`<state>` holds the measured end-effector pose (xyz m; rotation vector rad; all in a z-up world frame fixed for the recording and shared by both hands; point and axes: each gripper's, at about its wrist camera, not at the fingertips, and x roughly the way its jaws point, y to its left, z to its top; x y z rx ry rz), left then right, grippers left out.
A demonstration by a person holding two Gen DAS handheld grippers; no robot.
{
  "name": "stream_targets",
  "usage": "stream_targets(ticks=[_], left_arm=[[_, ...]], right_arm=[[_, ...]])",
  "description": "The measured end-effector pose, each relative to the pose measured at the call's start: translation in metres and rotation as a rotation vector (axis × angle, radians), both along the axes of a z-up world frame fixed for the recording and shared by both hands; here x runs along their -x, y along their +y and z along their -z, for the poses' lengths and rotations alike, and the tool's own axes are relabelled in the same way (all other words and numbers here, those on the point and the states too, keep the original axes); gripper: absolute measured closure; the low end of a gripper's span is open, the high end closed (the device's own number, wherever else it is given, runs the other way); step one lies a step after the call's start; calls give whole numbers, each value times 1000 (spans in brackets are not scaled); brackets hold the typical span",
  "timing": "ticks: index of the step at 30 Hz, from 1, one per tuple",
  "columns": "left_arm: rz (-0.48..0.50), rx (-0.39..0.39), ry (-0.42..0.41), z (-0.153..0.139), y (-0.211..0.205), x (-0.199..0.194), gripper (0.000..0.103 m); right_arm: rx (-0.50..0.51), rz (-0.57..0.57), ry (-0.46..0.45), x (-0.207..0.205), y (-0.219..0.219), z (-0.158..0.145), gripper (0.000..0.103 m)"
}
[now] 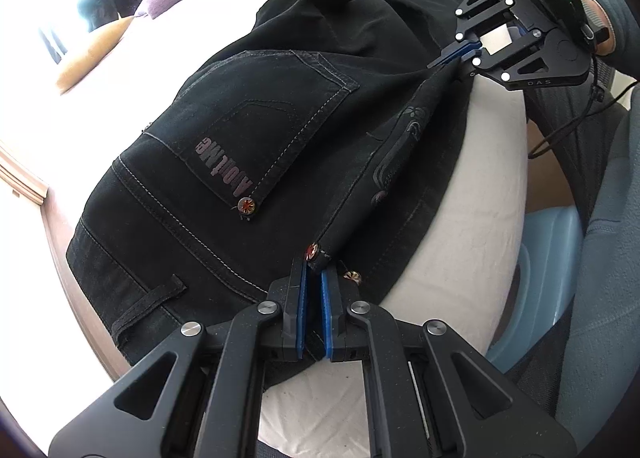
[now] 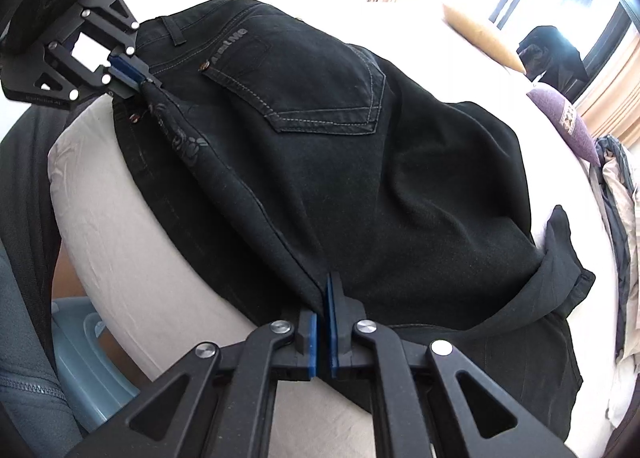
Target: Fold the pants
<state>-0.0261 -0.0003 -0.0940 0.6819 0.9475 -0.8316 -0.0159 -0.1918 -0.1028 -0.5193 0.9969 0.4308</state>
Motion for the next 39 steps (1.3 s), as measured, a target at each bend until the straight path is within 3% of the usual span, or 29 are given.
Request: stream_targets(ticks=[5,11,22,31,34,36,38,39], left_arm=[[5,4,-2,3,19,4,98],[31,-21,-19,3,14,0,98],[6,1,-26,9,12,-4,98],[-57,15,40,3,15,-19,90],[-54,8,104,-10,17,-19,84],[-43,-1,142,-20,20,-18,67],[-53,4,132,-34,22,-18,52],[-61,28,127,-44,21,-21,52]], right_arm=[[8,2,1,7,2,3,97],[24,2,-3,20,3,7,97],[67,-18,-21,43,21,11,97],[45,24,-36,42,18,18,91],[17,84,-47,39,7,14,66],[-3,141,-56,37,-3,10,36],[-55,184,-41,33,-15,5,29],[-86,196,-25,32,-20,4,29]])
